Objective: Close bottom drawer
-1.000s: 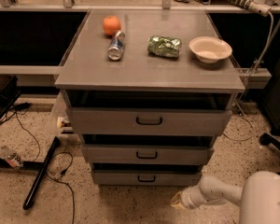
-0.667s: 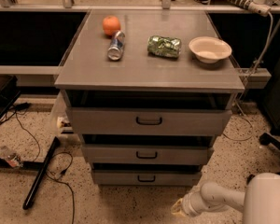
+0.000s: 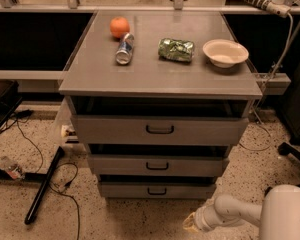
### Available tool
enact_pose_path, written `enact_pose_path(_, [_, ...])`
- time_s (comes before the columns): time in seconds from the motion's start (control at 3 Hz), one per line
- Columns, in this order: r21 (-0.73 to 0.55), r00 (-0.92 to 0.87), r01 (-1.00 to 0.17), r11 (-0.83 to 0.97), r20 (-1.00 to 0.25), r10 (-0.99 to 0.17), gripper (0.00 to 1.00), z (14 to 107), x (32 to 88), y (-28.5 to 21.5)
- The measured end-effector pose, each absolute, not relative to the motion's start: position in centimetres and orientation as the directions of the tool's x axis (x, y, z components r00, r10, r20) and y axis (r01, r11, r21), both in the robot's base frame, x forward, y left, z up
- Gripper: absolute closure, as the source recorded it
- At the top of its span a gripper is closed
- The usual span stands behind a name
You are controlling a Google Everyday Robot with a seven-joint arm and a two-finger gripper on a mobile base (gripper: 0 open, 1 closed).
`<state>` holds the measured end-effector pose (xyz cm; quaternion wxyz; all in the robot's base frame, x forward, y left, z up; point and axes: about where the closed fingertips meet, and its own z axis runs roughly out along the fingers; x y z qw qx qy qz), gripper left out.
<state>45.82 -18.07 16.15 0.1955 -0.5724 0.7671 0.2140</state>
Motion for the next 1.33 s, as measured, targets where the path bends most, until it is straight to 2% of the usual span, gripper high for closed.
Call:
enact_pose_path(0.67, [0.105,-0.268,-0.962,0.253,-0.545,-0.794,0.11,16.14,45.81,-18.06])
enact_pose_path(1.0, [0.105,-0.268,-0.962,0.253,-0.545,-0.794,0.00,16.14,45.81,-18.06])
enact_pose_path(1.33, [0.105,-0.268,-0.962,0.253,-0.545,-0.794,0.00,16.14,45.81,-18.06])
